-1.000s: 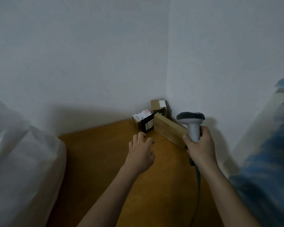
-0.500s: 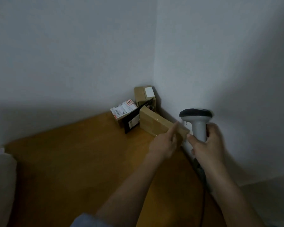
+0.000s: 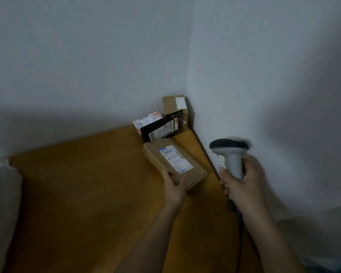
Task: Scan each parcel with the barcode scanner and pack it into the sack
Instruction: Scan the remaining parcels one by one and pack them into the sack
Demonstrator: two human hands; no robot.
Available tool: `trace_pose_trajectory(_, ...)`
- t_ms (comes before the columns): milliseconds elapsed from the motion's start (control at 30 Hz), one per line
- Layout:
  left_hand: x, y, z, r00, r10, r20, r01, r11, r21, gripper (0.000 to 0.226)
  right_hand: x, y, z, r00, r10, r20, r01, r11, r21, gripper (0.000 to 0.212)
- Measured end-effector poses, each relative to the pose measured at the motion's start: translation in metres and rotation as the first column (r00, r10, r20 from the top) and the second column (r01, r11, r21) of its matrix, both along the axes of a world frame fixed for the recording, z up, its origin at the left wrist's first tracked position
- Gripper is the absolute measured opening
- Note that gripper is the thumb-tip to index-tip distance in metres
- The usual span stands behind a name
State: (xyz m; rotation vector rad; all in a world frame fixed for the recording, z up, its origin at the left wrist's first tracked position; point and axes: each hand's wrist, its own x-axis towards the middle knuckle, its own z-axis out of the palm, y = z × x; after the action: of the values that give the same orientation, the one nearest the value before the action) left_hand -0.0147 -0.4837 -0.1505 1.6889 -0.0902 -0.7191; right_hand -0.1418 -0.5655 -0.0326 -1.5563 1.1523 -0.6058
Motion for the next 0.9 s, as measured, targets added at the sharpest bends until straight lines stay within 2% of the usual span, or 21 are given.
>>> trace_pose_trajectory(100, -0.006, 0.030, 0.008, 0.989, 0.091, -0.116, -0.097, 0.994, -0.044, 0.039, -0.004, 0.004, 0.010, 0.997, 0.055, 0.054, -0.058, 0.997, 0.057, 0.021)
trace_pose_trajectory(233, -0.019, 0.065, 0.032, 0.970, 0.162, -0.181, -0.174, 0.983, -0.056, 0.049, -0.010, 0.013, 0.031, 0.983, 0.151, 0.102, -0.160, 0.984, 0.078, 0.020)
trace_pose_trajectory(367, -0.030, 0.089, 0.055, 0.960, 0.228, -0.163, -0.233, 0.972, -0.010, 0.041, -0.015, 0.024, 0.061, 0.942, 0.295, 0.160, -0.310, 0.947, 0.078, 0.022)
trace_pose_trajectory(567, -0.047, 0.119, 0.085, 0.942, 0.326, -0.081, -0.326, 0.945, 0.014, 0.032, -0.024, 0.046, 0.108, 0.828, 0.536, 0.163, -0.550, 0.834, 0.047, 0.029)
trace_pose_trajectory(900, -0.058, 0.158, 0.116, 0.906, 0.421, -0.039, -0.423, 0.905, -0.040, 0.036, -0.038, 0.083, 0.161, 0.740, 0.646, 0.188, -0.635, 0.763, -0.122, 0.028)
